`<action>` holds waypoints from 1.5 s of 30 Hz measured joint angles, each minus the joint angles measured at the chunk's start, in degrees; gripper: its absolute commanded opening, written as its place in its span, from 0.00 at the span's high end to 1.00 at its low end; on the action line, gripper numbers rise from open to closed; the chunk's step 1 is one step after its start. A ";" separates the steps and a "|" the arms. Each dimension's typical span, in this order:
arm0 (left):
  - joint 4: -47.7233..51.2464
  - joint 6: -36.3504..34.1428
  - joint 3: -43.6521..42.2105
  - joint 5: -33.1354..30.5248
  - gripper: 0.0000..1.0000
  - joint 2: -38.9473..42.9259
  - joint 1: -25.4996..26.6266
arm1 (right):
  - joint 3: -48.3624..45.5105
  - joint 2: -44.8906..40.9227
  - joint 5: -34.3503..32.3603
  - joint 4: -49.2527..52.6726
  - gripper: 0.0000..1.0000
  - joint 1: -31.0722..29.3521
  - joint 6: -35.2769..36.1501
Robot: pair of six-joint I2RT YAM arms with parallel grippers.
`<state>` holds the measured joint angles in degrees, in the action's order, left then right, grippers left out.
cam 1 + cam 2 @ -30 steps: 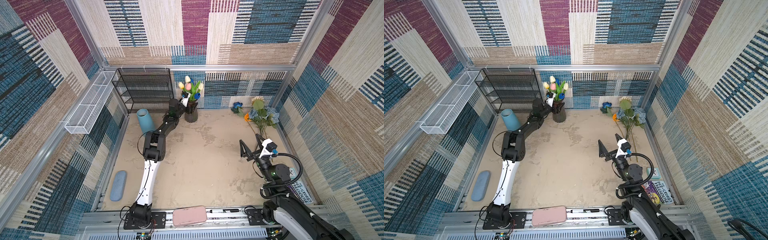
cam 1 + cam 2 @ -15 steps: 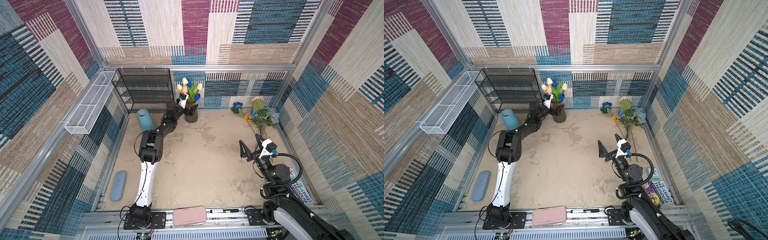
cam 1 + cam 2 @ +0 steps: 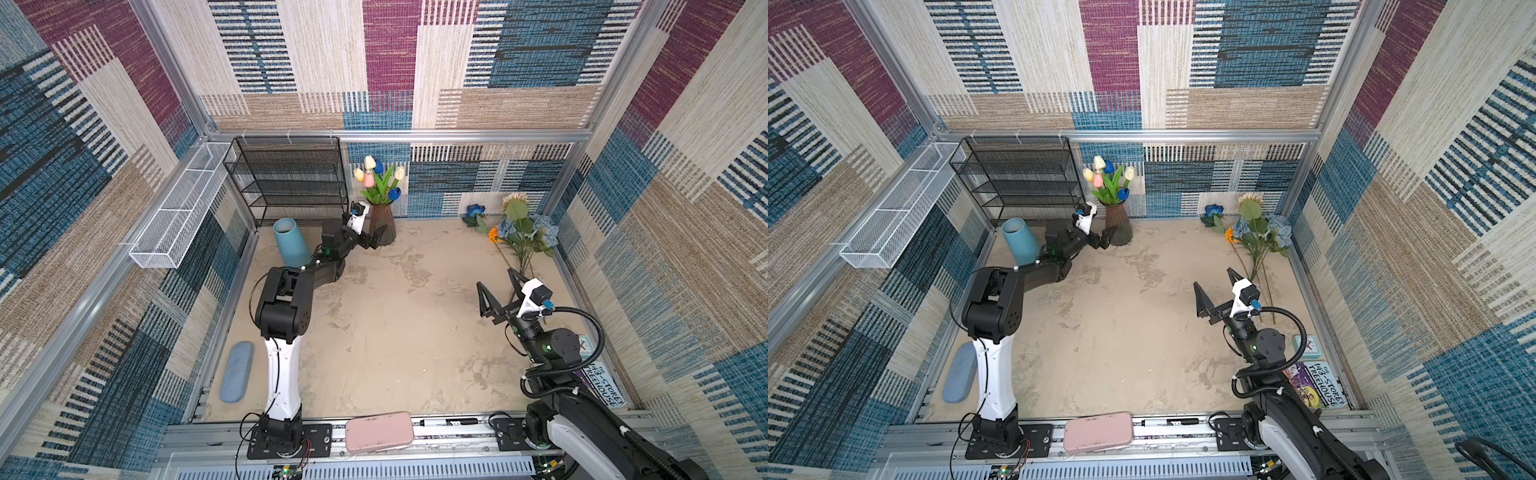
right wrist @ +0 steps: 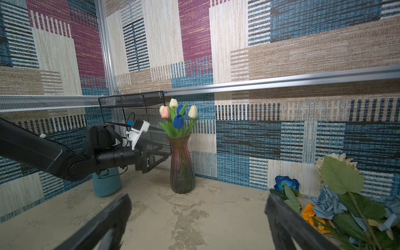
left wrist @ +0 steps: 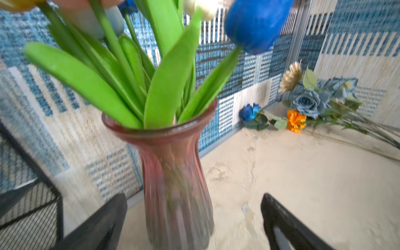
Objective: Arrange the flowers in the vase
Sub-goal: 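Move the left gripper over to the light blue cylindrical vase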
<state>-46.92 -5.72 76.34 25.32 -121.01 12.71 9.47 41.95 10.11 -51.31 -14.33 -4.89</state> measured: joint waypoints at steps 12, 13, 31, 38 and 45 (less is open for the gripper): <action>-14.64 -0.04 -44.83 -10.64 0.01 38.66 -8.70 | -0.46 1.36 4.90 -2.03 0.00 0.00 1.09; -14.67 -0.09 -46.03 -11.23 0.01 40.46 -9.70 | -0.46 1.70 5.16 -2.05 0.00 0.00 1.11; -12.74 -0.02 -37.66 -9.18 0.01 32.20 -26.82 | 0.02 2.38 6.29 -1.92 0.00 0.04 1.31; -11.32 -0.24 -32.94 -5.35 0.01 26.71 -26.80 | 0.35 2.78 6.29 -1.79 0.00 0.04 1.31; -10.93 -0.22 -28.26 -5.05 0.01 21.29 -26.77 | 0.55 3.54 6.36 -1.75 0.00 0.04 1.31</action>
<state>-57.84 -5.93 48.07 20.27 -99.72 -14.06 10.02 45.50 16.47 -53.06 -14.28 -3.57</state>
